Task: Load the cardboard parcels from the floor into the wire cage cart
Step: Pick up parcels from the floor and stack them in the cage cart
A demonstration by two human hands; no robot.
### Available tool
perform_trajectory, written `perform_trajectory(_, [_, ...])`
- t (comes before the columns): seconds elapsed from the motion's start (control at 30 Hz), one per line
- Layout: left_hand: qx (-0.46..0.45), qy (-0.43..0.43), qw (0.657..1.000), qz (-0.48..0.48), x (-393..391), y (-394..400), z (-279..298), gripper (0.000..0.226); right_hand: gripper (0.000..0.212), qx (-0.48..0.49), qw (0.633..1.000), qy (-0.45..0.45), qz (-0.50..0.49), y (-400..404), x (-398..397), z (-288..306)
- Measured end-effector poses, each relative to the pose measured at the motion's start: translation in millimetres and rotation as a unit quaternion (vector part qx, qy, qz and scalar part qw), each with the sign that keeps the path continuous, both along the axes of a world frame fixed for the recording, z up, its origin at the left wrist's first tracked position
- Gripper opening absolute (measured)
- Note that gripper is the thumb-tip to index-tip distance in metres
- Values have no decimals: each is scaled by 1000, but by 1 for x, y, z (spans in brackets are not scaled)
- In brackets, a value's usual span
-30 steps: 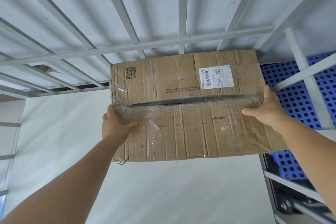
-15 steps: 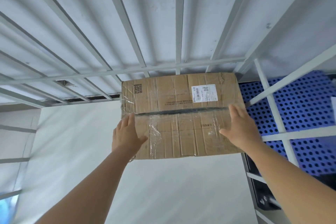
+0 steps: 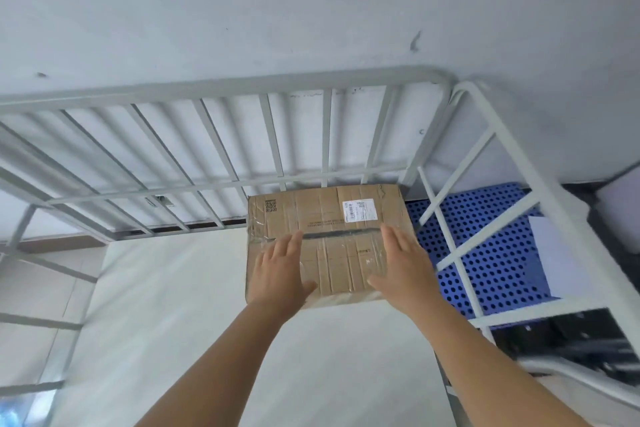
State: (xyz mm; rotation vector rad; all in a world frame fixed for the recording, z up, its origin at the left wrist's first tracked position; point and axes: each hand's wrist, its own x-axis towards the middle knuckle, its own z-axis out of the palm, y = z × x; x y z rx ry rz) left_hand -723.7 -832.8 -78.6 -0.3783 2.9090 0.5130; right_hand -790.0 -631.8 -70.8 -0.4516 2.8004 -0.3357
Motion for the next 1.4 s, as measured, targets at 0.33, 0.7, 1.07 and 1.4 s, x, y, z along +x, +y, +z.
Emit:
perform_trajectory(0.33, [-10, -41, 994, -104, 67, 36, 32, 89, 94, 33, 999, -25, -20, 18, 104, 28])
perform_trajectory(0.7, [5, 37, 948, -316, 172, 109, 111, 85, 89, 14, 972, 46, -229, 78, 276, 115])
perform_trajectory(1.07, [14, 69, 839, -539, 274, 240, 145, 75, 85, 7, 893, 65, -446, 172, 449, 138])
perform_trajectory(1.4, [-15, 20, 758, -652, 394, 319, 114, 74, 82, 14, 823, -4, -568, 227, 613, 99])
